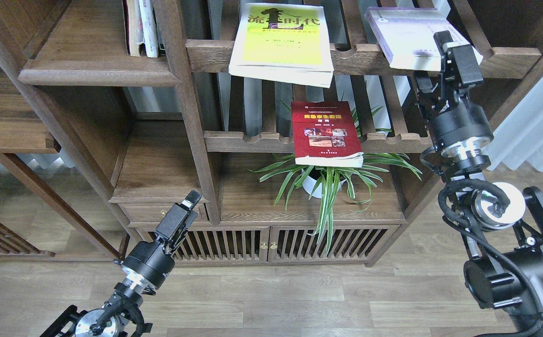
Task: Organize books on shelf
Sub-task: 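Raise the right gripper up toward the white book on the top shelf, then grip the white book's lower edge with the right gripper, then pull the white book down off the shelf with the right gripper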
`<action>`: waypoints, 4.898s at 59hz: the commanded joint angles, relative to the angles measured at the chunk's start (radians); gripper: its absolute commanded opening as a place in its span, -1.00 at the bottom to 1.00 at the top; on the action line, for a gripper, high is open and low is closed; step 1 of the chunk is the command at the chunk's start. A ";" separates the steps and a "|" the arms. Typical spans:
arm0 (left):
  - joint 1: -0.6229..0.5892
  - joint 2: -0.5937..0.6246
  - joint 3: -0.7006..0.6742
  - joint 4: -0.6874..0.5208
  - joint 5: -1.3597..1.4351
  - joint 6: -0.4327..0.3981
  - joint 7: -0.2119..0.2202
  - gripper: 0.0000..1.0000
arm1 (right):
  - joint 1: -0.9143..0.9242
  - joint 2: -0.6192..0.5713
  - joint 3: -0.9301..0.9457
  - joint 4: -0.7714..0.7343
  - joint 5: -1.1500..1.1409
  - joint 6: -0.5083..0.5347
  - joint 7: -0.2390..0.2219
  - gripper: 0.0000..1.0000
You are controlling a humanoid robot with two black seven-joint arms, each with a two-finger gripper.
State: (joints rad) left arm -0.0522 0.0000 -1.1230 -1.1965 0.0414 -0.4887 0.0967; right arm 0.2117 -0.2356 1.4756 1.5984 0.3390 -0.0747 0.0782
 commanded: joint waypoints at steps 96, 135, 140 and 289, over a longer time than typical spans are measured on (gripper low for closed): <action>0.009 0.000 -0.017 -0.008 -0.002 0.000 0.000 0.99 | 0.032 0.035 -0.014 -0.024 -0.002 -0.027 0.003 0.98; 0.003 0.000 -0.018 -0.009 -0.003 0.000 0.000 0.99 | 0.031 0.032 -0.014 -0.024 -0.003 -0.060 0.003 0.47; 0.003 0.000 -0.018 -0.009 -0.003 0.000 0.000 0.99 | 0.028 0.030 -0.014 -0.024 -0.003 -0.056 0.003 0.35; 0.017 0.000 -0.037 0.000 -0.002 0.000 0.000 0.99 | -0.434 0.036 -0.029 0.078 -0.003 0.563 0.002 -0.89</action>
State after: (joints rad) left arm -0.0354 0.0000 -1.1608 -1.1982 0.0399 -0.4887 0.0967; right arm -0.1651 -0.2067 1.4467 1.6768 0.3359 0.4837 0.0797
